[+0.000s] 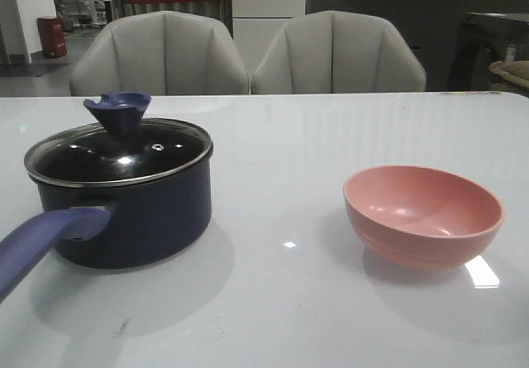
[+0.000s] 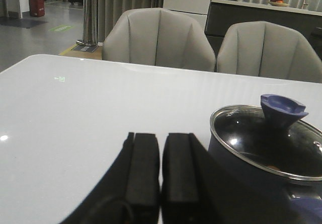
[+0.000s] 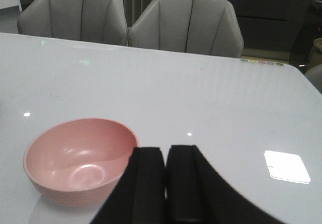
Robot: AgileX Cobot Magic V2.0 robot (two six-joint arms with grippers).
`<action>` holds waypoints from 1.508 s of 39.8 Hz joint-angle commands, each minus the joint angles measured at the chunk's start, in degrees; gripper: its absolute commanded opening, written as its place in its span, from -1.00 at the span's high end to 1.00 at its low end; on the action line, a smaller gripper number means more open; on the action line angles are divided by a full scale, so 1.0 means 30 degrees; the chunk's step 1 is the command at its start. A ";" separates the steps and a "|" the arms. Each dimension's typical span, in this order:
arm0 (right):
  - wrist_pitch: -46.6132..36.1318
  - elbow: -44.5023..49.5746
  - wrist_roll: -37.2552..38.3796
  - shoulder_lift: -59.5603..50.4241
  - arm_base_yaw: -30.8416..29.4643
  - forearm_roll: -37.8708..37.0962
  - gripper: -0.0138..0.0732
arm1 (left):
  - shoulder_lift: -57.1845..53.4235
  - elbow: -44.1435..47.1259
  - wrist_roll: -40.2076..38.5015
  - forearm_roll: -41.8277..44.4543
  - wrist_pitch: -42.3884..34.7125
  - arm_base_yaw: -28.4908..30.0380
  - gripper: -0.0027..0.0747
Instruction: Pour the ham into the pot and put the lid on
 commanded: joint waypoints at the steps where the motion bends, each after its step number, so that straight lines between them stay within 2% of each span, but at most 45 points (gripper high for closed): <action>1: -0.1412 0.0431 0.0727 -0.1475 -0.0207 -0.0860 0.34 | -0.0390 0.0634 -0.0185 -0.0151 -0.1427 0.0044 0.64; 5: 0.0308 0.0386 0.0816 -0.3264 -0.0207 -0.0805 0.34 | -0.0390 0.0634 -0.0185 -0.0151 -0.1427 0.0044 0.64; 16: -0.0360 0.0386 0.0816 -0.3151 -0.0227 -0.0124 0.34 | -0.0390 0.0634 -0.0185 -0.0151 -0.1427 0.0044 0.64; 60: -0.0457 0.0386 0.0816 -0.3151 -0.0227 -0.0124 0.34 | -0.0390 0.0634 -0.0185 -0.0151 -0.1427 0.0044 0.64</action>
